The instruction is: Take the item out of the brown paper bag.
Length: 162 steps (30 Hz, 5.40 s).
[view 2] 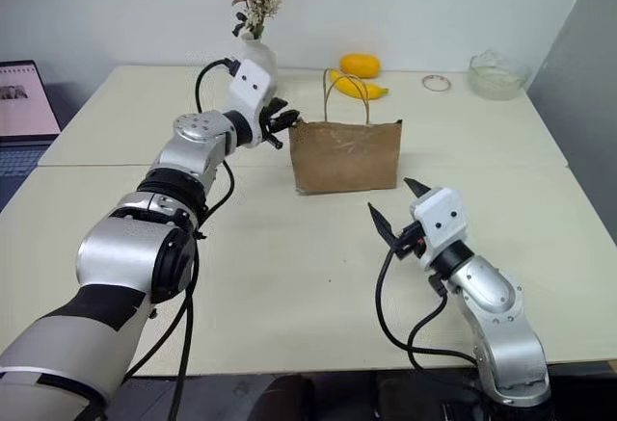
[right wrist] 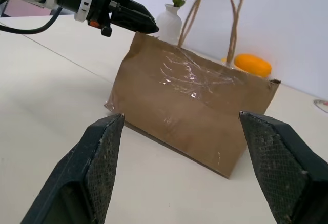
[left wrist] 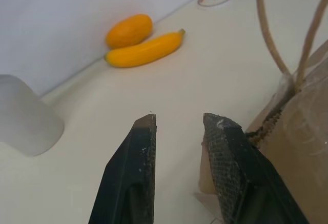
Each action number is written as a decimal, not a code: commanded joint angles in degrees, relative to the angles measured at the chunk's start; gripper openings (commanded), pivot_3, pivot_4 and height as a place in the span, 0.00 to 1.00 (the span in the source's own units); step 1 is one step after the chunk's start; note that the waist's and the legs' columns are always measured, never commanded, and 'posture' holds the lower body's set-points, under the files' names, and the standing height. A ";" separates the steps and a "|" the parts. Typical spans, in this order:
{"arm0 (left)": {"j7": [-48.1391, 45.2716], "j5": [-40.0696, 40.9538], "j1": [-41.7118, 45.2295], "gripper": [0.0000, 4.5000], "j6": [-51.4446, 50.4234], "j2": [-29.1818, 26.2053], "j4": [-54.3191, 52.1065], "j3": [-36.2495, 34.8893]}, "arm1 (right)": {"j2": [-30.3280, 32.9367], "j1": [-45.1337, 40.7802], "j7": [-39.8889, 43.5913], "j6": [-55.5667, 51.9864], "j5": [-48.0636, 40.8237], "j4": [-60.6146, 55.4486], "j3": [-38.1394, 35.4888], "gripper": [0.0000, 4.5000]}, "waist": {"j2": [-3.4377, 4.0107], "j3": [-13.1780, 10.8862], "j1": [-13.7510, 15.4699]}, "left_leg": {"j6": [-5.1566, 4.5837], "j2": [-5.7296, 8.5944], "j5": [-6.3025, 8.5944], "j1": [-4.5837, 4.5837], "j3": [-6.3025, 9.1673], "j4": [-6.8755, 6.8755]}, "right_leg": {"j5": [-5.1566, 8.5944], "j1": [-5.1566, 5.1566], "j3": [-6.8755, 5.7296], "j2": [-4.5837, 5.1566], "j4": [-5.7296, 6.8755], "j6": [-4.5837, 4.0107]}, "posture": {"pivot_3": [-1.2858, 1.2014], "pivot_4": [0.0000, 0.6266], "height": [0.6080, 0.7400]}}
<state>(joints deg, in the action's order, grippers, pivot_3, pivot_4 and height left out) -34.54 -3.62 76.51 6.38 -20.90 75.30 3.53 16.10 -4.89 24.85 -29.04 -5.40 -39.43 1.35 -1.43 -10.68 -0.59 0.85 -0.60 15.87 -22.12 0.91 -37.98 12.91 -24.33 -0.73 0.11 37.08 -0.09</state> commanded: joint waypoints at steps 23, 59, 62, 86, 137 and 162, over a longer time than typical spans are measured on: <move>-45.29 3.21 -14.66 0.33 5.85 -2.34 -22.86 2.54 | 16.12 7.38 10.86 -0.12 -13.35 -4.07 -10.25 0.84 | -0.04 0.03 0.29 | -0.01 -0.03 0.00 0.13 -0.10 -0.12 | -0.03 0.20 0.08 0.05 0.09 0.06 | 0.52 0.24 1.00; -24.76 -4.04 -1.80 0.33 12.67 0.03 -1.01 -1.10 | 17.28 4.85 5.91 -5.92 -19.54 -9.08 -8.46 0.84 | -0.10 0.00 0.48 | -0.01 0.03 -0.01 0.13 -0.15 -0.35 | -0.11 0.20 0.02 0.08 0.27 0.16 | 0.52 0.24 1.00; -30.71 -3.65 -3.49 0.33 13.31 -0.94 -2.10 -0.70 | 18.58 5.24 7.03 -5.85 -20.27 -8.89 -8.33 0.84 | -0.10 0.01 0.47 | -0.01 0.02 0.00 0.13 -0.15 -0.43 | -0.11 0.22 0.04 0.09 0.31 0.16 | 0.52 0.24 1.00; -49.66 8.24 -26.12 0.33 5.02 -1.64 -45.21 2.47 | 35.78 26.26 31.67 -1.81 -28.10 -6.78 -31.19 0.84 | -0.13 0.03 0.10 | -0.03 -0.09 0.01 0.20 -0.09 -0.87 | -0.10 0.28 0.16 0.00 0.73 0.17 | 0.52 0.24 1.00; -23.42 -10.50 -30.65 0.95 33.90 6.18 -44.20 26.21 | 29.54 28.49 18.27 -0.34 -21.00 -12.73 -16.94 0.84 | -0.11 0.11 0.82 | -0.03 -0.06 0.02 0.23 -0.06 -0.85 | -0.10 0.40 0.16 0.06 0.58 0.17 | 0.52 0.24 1.00; -24.42 2.84 -33.03 0.01 7.74 4.43 -61.86 17.29 | 28.92 17.17 14.34 0.40 -9.31 -3.73 -2.85 0.84 | -0.11 0.11 0.54 | -0.03 -0.07 0.02 0.21 -0.03 -0.83 | -0.09 0.37 0.15 0.05 0.57 0.17 | 0.52 0.24 1.00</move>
<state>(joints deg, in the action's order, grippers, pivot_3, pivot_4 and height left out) -59.46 -2.19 43.44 14.79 -16.48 16.19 22.04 45.01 13.28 39.35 -30.33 -16.29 -43.53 -2.85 -1.55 -10.58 -0.06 0.82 -0.67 15.89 -21.90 0.88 -38.81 12.82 -23.96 -0.57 0.16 37.65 0.08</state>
